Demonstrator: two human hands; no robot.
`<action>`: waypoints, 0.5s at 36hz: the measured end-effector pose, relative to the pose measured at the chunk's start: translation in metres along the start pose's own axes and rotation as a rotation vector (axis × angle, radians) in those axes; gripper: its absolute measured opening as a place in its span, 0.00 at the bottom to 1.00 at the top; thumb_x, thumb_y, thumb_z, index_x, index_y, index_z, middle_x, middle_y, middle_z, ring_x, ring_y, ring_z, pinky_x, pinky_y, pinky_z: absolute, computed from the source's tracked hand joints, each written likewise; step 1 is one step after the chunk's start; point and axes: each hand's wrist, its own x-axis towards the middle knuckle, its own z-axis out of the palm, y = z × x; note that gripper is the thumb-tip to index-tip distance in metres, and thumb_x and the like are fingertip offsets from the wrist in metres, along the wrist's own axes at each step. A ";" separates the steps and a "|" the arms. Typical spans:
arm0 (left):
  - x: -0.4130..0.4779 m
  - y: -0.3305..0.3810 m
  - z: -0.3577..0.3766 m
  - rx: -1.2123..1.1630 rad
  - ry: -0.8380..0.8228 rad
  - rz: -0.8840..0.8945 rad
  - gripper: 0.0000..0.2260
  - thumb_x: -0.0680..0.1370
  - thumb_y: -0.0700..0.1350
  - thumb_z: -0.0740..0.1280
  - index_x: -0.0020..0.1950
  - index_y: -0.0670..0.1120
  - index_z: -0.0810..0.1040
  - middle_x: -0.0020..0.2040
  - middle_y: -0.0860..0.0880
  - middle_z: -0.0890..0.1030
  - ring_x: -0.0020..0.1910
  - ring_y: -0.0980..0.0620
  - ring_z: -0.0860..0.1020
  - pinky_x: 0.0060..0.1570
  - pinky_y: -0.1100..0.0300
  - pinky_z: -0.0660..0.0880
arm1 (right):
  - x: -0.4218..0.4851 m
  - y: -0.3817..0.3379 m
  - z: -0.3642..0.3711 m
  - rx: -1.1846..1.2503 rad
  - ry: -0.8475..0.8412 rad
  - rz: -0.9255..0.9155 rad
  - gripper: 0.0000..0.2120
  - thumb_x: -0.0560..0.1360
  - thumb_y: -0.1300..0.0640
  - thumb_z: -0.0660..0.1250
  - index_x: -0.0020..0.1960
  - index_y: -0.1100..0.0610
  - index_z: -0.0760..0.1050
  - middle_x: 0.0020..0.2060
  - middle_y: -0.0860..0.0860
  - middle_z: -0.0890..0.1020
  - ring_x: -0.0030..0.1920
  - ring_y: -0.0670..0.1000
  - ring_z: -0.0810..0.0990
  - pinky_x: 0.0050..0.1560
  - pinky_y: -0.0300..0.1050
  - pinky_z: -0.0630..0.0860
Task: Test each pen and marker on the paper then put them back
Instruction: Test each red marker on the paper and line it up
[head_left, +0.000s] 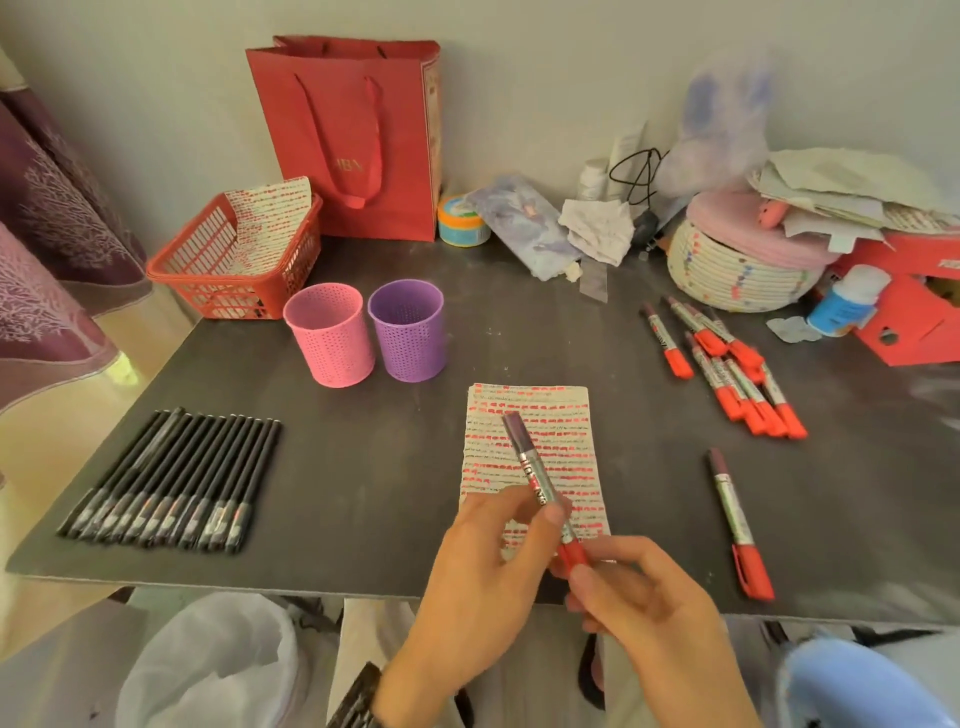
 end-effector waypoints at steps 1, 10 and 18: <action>-0.002 0.002 0.002 -0.119 -0.030 -0.045 0.14 0.80 0.62 0.60 0.54 0.59 0.82 0.52 0.62 0.83 0.57 0.60 0.79 0.53 0.70 0.72 | -0.002 0.001 0.001 -0.017 -0.008 0.000 0.13 0.61 0.49 0.77 0.46 0.47 0.84 0.43 0.54 0.88 0.41 0.52 0.87 0.39 0.38 0.80; -0.010 0.007 0.000 -0.592 -0.172 -0.271 0.14 0.79 0.53 0.62 0.55 0.47 0.82 0.37 0.49 0.76 0.26 0.50 0.69 0.31 0.61 0.66 | -0.006 0.006 -0.017 -0.035 0.102 -0.009 0.13 0.66 0.43 0.70 0.46 0.47 0.84 0.36 0.51 0.83 0.34 0.47 0.79 0.36 0.38 0.77; -0.022 0.000 0.009 -0.457 -0.505 -0.303 0.11 0.80 0.53 0.63 0.51 0.48 0.80 0.32 0.52 0.72 0.27 0.58 0.65 0.28 0.69 0.63 | -0.007 0.001 -0.010 -0.056 0.026 -0.075 0.12 0.80 0.42 0.65 0.52 0.46 0.83 0.51 0.48 0.86 0.53 0.47 0.84 0.48 0.36 0.79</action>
